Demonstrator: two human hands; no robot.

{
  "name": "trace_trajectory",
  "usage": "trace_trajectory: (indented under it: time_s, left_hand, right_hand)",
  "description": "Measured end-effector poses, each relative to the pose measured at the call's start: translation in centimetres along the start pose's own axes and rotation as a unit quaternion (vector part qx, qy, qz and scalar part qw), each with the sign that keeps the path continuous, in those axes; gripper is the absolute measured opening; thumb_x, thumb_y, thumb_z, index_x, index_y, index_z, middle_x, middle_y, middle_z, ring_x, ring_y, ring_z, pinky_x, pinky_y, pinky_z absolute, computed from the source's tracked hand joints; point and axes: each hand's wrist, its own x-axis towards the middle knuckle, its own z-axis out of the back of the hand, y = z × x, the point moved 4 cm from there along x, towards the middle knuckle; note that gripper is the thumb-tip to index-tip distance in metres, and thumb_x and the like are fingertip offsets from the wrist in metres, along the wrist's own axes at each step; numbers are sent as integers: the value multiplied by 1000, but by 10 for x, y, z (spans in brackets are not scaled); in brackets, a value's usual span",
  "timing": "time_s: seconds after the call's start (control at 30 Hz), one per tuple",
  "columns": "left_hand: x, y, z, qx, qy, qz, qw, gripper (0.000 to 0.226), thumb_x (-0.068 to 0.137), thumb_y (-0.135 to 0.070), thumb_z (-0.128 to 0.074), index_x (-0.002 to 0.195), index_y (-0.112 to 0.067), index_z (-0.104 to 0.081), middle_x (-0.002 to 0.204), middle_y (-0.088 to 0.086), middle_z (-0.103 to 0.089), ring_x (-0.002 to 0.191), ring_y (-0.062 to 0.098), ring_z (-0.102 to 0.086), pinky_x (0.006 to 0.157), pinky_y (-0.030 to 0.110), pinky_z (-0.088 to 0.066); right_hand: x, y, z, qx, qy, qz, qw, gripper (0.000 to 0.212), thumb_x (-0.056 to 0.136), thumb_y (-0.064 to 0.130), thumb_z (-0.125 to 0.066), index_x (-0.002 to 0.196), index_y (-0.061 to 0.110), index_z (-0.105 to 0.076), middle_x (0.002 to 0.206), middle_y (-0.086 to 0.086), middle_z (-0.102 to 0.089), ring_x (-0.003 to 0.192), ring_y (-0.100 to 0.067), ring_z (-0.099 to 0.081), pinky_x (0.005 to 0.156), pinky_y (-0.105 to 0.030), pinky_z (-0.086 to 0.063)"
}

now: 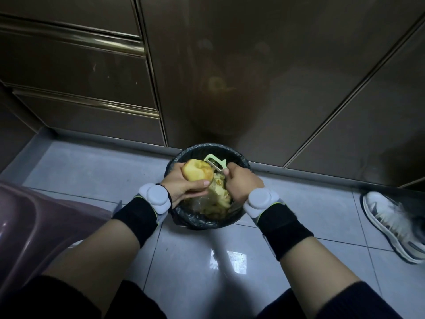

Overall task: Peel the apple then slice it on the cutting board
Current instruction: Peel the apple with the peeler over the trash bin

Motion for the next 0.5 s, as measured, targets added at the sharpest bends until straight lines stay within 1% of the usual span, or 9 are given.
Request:
trace_trajectory:
  time_s: [0.03, 0.07, 0.13, 0.2, 0.27, 0.33, 0.43, 0.5]
  left_hand:
    - [2, 1, 1, 13, -6, 2, 1000, 79, 63, 10, -83, 129, -10, -44, 132, 15, -51, 114, 33, -60, 78, 52, -58]
    - [2, 2, 1, 27, -13, 0, 1000, 76, 63, 8, -84, 127, -9, -46, 129, 15, -54, 113, 33, -61, 77, 51, -58]
    - [1, 0, 0, 54, -23, -10, 998, 60, 68, 6, -81, 119, -7, -54, 120, 15, -62, 109, 31, -63, 77, 49, -59]
    - [0, -1, -2, 63, -13, -16, 998, 50, 71, 5, -79, 116, -4, -59, 115, 17, -66, 109, 31, -65, 80, 47, -59]
    - [-1, -2, -1, 64, -2, -20, 998, 48, 72, 3, -79, 116, -2, -61, 115, 20, -67, 109, 31, -65, 81, 46, -58]
    - [-1, -1, 0, 62, 8, -15, 998, 55, 70, 1, -81, 120, -1, -59, 119, 22, -65, 109, 31, -66, 81, 45, -58]
    - [-2, 1, 2, 38, 7, 5, 999, 87, 55, -5, -92, 130, -4, -47, 130, 21, -57, 110, 32, -64, 80, 47, -57]
    - [-5, 0, 0, 24, 33, 14, 999, 93, 53, -4, -93, 132, -7, -43, 135, 19, -51, 112, 33, -63, 81, 48, -57]
  right_hand:
    - [-3, 5, 2, -1, -8, 22, 1000, 20, 101, 35, -30, 94, 21, -42, 92, -9, -64, 86, -33, -60, 71, -38, -47]
    - [-5, 9, 3, -4, -13, 41, 999, 19, 101, 36, -29, 92, 23, -40, 91, -9, -64, 85, -33, -59, 70, -38, -46]
    - [-8, 17, 4, -12, -13, 69, 997, 19, 101, 37, -30, 91, 25, -41, 93, -8, -64, 85, -34, -59, 70, -38, -45]
    - [-10, 22, 3, -27, -7, 85, 996, 20, 100, 36, -31, 96, 24, -46, 95, -7, -65, 88, -34, -59, 72, -39, -46]
    - [-12, 23, 1, -43, -4, 90, 995, 19, 99, 34, -33, 102, 25, -49, 97, -6, -65, 88, -34, -60, 73, -39, -46]
    - [-11, 23, 1, -52, -13, 84, 995, 18, 98, 32, -34, 103, 26, -50, 96, -6, -65, 86, -34, -60, 71, -38, -45]
    - [-4, 17, 2, -42, -20, 49, 998, 16, 97, 30, -36, 103, 25, -50, 95, -7, -65, 84, -33, -60, 69, -36, -46]
    - [2, 4, -4, -44, 2, 10, 999, 17, 95, 31, -39, 105, 25, -52, 98, -6, -66, 87, -32, -62, 70, -35, -46]
